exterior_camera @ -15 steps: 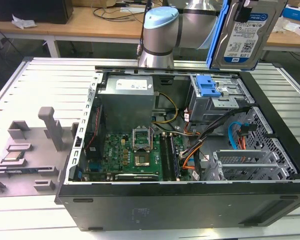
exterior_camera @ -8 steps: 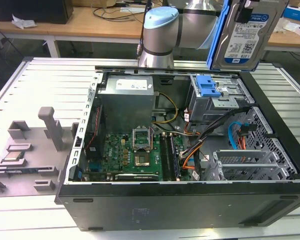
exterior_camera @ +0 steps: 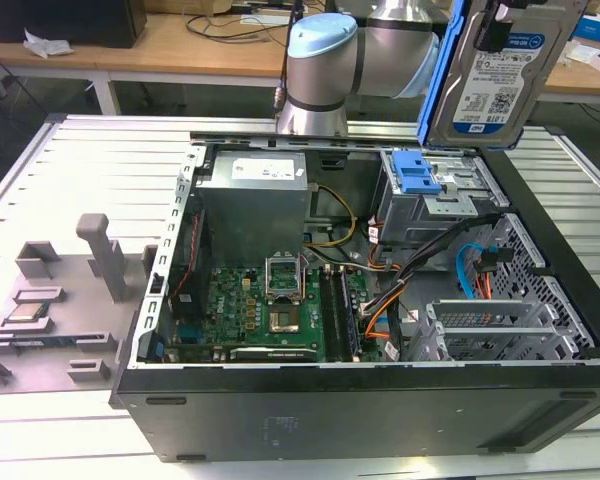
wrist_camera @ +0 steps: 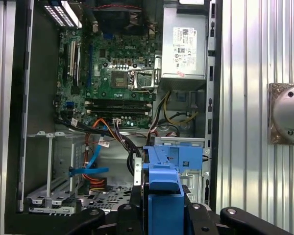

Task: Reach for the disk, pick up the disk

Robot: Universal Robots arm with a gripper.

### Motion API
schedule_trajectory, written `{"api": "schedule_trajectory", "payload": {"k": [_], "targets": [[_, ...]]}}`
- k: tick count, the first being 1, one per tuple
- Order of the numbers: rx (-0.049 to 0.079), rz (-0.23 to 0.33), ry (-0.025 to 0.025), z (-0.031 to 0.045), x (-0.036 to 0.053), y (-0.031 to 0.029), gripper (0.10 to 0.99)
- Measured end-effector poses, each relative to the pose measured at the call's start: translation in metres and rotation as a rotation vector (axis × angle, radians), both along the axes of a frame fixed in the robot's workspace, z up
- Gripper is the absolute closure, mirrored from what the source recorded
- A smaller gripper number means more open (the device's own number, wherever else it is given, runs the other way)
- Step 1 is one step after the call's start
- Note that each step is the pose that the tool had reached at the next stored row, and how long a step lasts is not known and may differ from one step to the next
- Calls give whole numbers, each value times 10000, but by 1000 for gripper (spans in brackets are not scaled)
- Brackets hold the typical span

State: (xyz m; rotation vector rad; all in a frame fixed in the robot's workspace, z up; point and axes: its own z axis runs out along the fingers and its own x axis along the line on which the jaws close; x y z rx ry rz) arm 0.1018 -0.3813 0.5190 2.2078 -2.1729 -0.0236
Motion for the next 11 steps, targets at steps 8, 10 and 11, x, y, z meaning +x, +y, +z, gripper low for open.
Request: {"api": "schedule_trajectory", "payload": {"k": [8,10,11], "targets": [[0,0,0,0,0,-131,718],[1,0,0,-1,0,-153,718],[0,-1,0,-1,0,-171,718]]}}
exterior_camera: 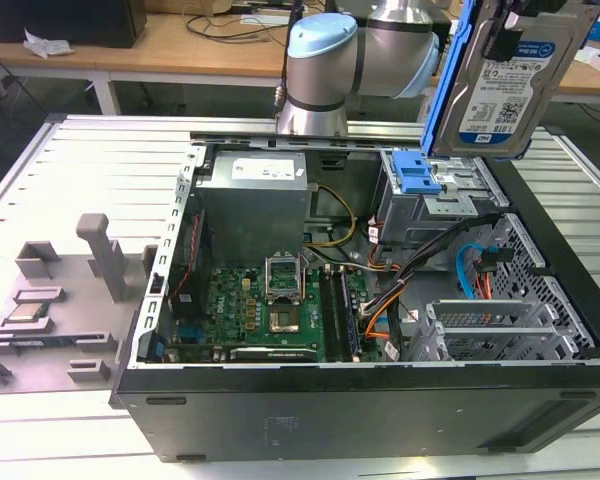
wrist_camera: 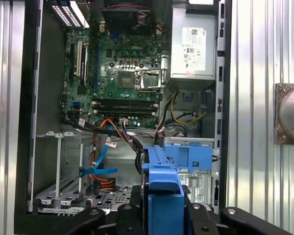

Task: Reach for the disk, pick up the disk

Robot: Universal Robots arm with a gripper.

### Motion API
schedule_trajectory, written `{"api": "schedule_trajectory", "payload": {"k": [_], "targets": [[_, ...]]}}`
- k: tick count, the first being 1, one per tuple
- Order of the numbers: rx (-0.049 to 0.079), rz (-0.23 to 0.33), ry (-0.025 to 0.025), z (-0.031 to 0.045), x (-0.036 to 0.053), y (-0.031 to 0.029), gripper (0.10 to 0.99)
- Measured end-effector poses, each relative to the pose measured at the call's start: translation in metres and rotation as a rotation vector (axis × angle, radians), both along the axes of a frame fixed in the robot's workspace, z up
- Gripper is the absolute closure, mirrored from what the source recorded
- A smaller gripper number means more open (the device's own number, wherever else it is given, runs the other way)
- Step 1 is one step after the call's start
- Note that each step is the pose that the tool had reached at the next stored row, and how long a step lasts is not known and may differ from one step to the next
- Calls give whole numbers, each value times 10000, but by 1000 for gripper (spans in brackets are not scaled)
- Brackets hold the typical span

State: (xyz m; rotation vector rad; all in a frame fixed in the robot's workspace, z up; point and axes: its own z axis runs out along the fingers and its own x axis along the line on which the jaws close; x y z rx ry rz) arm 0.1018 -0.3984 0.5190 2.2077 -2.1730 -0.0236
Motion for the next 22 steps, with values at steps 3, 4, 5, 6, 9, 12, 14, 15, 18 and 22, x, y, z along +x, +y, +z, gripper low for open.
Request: {"api": "schedule_trajectory", "payload": {"k": [3,4,5,6,9,12,14,15,18,22], "targets": [[0,0,0,0,0,-33,718],[0,0,0,0,0,-44,718],[1,0,0,-1,0,-59,718],[1,0,0,0,0,-69,718],[0,0,0,0,0,-108,718],[1,0,0,-1,0,-154,718],[1,0,0,-1,0,-190,718],[1,1,0,-1,0,-201,718],[1,0,0,-1,0,-268,718],[1,0,0,-2,0,-345,718]]}}
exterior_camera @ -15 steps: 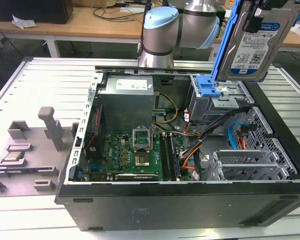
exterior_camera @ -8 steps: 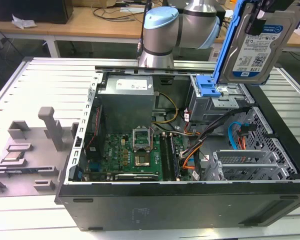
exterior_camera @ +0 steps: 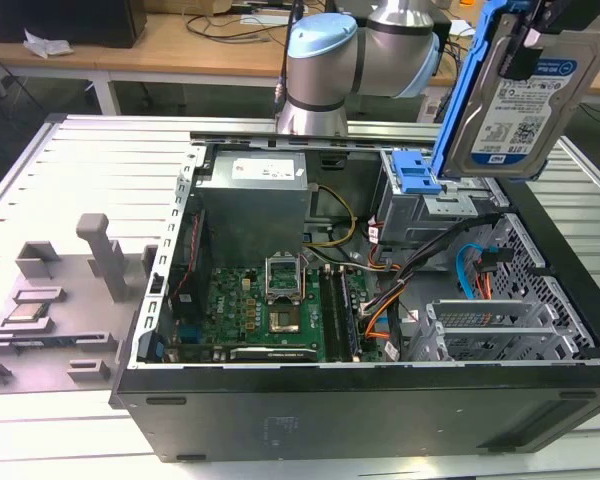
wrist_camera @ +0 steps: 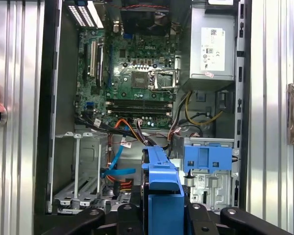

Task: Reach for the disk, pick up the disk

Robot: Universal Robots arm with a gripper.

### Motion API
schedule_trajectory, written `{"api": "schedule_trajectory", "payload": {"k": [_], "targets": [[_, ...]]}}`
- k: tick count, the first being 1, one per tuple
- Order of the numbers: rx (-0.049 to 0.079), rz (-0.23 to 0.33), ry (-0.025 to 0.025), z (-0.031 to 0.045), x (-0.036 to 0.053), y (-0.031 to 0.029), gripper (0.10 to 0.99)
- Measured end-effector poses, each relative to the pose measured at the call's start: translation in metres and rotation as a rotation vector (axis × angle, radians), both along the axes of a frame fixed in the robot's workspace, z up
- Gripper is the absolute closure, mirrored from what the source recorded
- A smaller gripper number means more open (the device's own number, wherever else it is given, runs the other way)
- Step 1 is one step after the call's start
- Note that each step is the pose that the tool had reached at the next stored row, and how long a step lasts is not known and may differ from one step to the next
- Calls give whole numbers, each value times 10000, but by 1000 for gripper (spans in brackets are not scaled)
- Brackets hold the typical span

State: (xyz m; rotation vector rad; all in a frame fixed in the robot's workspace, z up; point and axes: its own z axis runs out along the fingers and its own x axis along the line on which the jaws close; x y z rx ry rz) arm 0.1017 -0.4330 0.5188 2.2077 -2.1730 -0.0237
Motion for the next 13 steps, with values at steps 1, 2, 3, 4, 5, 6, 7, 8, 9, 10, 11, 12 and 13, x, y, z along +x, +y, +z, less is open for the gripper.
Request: {"api": "schedule_trajectory", "payload": {"k": [1,2,3,4,5,6,7,8,9,10,11,12,13], "targets": [[0,0,0,0,0,-15,718],[0,1,0,0,0,-27,718],[0,0,0,0,0,-45,718],[0,0,0,-1,0,-63,718],[0,0,0,-1,0,-75,718],[0,0,0,-1,0,-98,718],[0,0,0,-1,0,-120,718],[0,0,0,-1,0,-132,718],[0,0,0,-1,0,-144,718],[0,0,0,-1,0,-157,718],[0,0,0,-1,0,-169,718],[0,0,0,-1,0,-191,718],[0,0,0,-1,0,-221,718]]}}
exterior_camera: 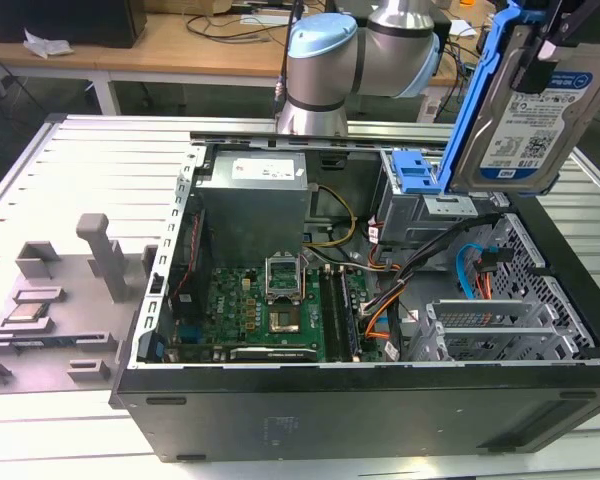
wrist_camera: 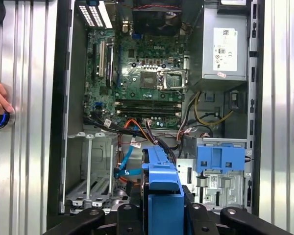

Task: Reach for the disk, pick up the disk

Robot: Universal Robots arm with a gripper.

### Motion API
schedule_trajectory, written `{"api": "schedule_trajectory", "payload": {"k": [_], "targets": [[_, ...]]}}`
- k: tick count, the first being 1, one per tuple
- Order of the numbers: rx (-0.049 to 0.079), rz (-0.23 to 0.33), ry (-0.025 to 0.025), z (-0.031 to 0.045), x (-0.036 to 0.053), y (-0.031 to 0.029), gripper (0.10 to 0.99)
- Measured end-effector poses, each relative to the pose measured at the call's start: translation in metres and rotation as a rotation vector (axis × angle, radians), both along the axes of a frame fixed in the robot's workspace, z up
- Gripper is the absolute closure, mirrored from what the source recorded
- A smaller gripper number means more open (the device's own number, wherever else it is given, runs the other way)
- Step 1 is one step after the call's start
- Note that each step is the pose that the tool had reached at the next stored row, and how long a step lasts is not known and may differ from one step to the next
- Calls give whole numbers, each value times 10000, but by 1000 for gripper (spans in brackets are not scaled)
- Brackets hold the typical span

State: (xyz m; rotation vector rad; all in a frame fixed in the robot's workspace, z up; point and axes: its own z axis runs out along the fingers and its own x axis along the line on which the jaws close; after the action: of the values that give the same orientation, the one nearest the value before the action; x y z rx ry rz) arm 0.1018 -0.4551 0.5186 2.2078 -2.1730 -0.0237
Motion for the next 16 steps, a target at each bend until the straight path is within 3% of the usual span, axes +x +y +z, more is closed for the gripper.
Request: {"api": "schedule_trajectory", "payload": {"k": [10,16], "targets": [[0,0,0,-2,0,-158,718],[0,1,0,-6,0,-293,718]]}}
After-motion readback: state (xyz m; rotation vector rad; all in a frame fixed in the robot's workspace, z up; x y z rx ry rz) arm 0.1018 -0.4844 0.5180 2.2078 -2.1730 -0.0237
